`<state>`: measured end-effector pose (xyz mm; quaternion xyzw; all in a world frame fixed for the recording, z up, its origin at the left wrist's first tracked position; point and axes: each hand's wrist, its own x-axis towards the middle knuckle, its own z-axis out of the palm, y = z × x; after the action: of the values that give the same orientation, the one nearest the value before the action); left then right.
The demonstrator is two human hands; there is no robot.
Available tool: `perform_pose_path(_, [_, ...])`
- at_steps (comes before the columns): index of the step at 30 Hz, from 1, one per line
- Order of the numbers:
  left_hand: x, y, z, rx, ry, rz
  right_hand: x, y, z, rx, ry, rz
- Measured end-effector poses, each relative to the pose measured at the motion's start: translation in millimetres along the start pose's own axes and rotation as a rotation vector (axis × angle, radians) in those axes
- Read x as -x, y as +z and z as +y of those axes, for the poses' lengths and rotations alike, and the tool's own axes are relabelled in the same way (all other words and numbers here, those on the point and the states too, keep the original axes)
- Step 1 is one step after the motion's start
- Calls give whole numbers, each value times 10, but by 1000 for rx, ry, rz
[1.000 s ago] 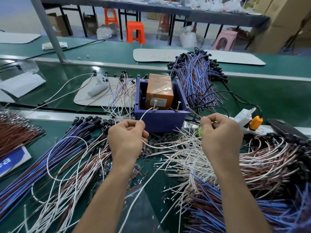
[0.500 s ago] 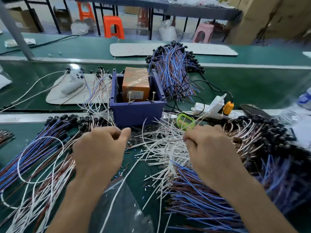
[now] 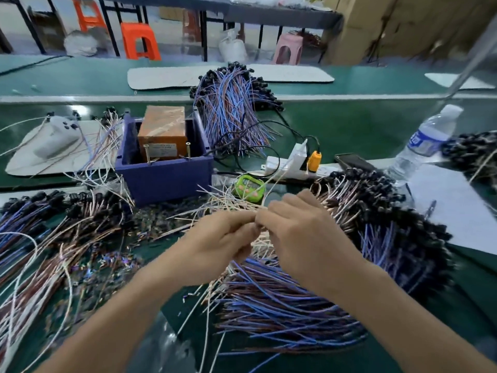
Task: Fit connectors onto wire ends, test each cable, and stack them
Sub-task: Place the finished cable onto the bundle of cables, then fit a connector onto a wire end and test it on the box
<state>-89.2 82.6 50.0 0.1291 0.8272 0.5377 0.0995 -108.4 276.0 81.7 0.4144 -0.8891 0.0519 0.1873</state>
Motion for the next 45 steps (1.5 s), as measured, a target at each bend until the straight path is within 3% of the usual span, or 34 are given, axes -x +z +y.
perform_pose_path(7, [-386, 121, -30, -118, -81, 199, 74, -46, 721, 135, 24, 43])
perform_pose_path(14, [-467, 265, -161, -491, -162, 293, 133, 79, 1200, 170, 208, -261])
perform_pose_path(18, [-422, 299, -271, -428, -133, 364, 206, 207, 1187, 96, 373, -352])
perform_pose_path(21, [-407, 218, -342, -417, -94, 403, 214, 228, 1090, 16, 466, -299])
perform_pose_path(24, [-427, 204, -369, -483, -84, 329, 181, 296, 812, -82, 464, -269])
perform_pose_path(29, [-421, 264, -403, -377, -22, 266, 69, 527, 252, -429, 429, -322])
perform_pose_path(31, [-373, 197, -461, -298, -43, 271, 46, 593, 185, -467, 474, -338])
perform_pose_path(35, [-134, -77, -608, -211, -135, 463, 45, 600, 182, -410, 567, -307])
perform_pose_path(38, [95, -291, -648, -161, -157, 615, -72, 595, -10, -333, 527, -195])
perform_pose_path(41, [364, -473, -683, -118, -209, 691, -346, 626, -349, -467, 458, -112])
perform_pose_path(45, [724, -726, -775, -160, -311, 791, -791, 727, -862, -632, 360, -151])
